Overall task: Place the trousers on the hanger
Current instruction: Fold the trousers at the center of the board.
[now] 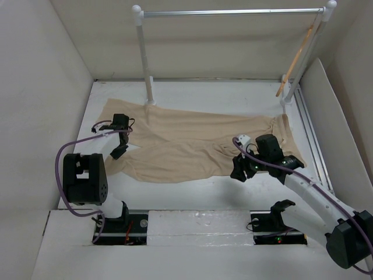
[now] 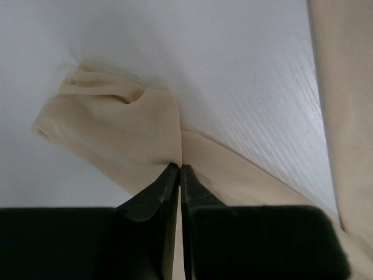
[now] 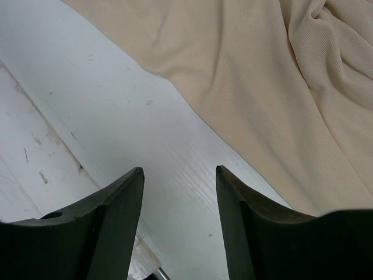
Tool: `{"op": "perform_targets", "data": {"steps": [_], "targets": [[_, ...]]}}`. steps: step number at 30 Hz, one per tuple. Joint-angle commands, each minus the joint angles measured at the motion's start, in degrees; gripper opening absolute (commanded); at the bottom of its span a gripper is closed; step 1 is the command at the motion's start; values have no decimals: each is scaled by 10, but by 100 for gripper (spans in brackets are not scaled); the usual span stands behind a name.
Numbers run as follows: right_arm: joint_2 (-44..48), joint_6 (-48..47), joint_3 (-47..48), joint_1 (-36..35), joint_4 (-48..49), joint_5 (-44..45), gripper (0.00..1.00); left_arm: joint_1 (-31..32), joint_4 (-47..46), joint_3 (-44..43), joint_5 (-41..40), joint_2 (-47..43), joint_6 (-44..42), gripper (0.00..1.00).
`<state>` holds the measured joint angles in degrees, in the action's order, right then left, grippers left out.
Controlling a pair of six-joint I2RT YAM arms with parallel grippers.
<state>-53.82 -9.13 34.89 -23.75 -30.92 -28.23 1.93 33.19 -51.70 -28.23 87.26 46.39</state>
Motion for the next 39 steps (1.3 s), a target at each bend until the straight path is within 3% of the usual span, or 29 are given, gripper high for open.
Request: {"op": "perform_targets", "data": {"steps": [1, 5, 10, 12, 15, 16, 19, 21, 22, 23, 26, 29, 35, 39], "targets": [[1, 2, 9, -6, 30, 4, 58, 1, 18, -25, -31, -17, 7, 0], [0, 4, 10, -6, 15, 30, 58, 1, 56, -37, -63, -55, 12, 0], [19, 12, 31, 10, -31, 87, 56, 1, 108, -44, -91, -196, 4, 0], [31, 23, 40, 33, -53, 108, 48, 1, 113, -52, -106, -273, -10, 0], [37, 32, 68, 87, -72, 113, 28, 1, 124, -64, -107, -342, -13, 0], [38, 35, 74, 105, -78, 109, 14, 1, 129, -66, -102, -352, -10, 0], [15, 51, 96, 167, -93, 107, 9, 1, 127, -62, -74, -378, -5, 0], [-8, 55, 98, 198, -94, 101, 20, 1, 120, -55, -53, -397, -10, 0], [-15, 58, 96, 228, -90, 103, 40, 1, 111, -53, -44, -404, -15, 0], [-23, 55, 99, 247, -93, 105, 49, 1, 109, -51, -28, -411, -17, 0], [-41, 57, 116, 310, -121, 154, 67, 1, 101, -45, 8, -444, -23, 0], [-56, 68, 124, 374, -127, 211, 69, 1, 90, -49, 46, -473, -20, 0], [-96, 112, 65, 540, -85, 206, 65, 68, 74, -60, 56, -488, -6, 0], [-103, 119, 41, 588, -72, 230, 64, 99, 66, -53, 41, -496, -11, 0]]}}
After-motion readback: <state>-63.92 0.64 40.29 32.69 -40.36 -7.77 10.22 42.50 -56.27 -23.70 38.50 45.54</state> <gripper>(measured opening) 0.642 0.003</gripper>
